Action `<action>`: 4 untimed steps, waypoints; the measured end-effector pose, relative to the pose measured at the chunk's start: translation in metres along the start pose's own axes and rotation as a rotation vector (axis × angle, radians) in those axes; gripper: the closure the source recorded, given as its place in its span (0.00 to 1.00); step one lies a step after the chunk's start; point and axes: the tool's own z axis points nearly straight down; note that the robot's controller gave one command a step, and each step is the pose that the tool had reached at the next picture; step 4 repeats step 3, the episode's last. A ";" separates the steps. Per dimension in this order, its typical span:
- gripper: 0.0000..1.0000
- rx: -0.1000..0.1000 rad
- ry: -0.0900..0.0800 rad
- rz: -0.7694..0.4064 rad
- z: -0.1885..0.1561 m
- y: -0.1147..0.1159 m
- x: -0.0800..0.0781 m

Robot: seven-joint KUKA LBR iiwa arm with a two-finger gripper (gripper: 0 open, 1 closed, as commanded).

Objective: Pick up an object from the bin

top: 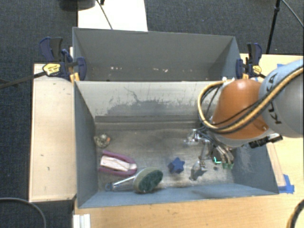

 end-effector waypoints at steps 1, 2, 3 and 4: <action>0.00 0.000 -0.019 -0.042 0.059 0.019 0.008; 1.00 0.001 -0.020 -0.040 0.057 0.018 0.007; 1.00 0.002 -0.016 -0.121 -0.084 -0.003 0.005; 1.00 0.002 -0.016 -0.121 -0.084 -0.003 0.005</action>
Offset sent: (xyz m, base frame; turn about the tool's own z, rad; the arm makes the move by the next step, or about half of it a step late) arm -0.0120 0.0187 -0.0612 -0.0402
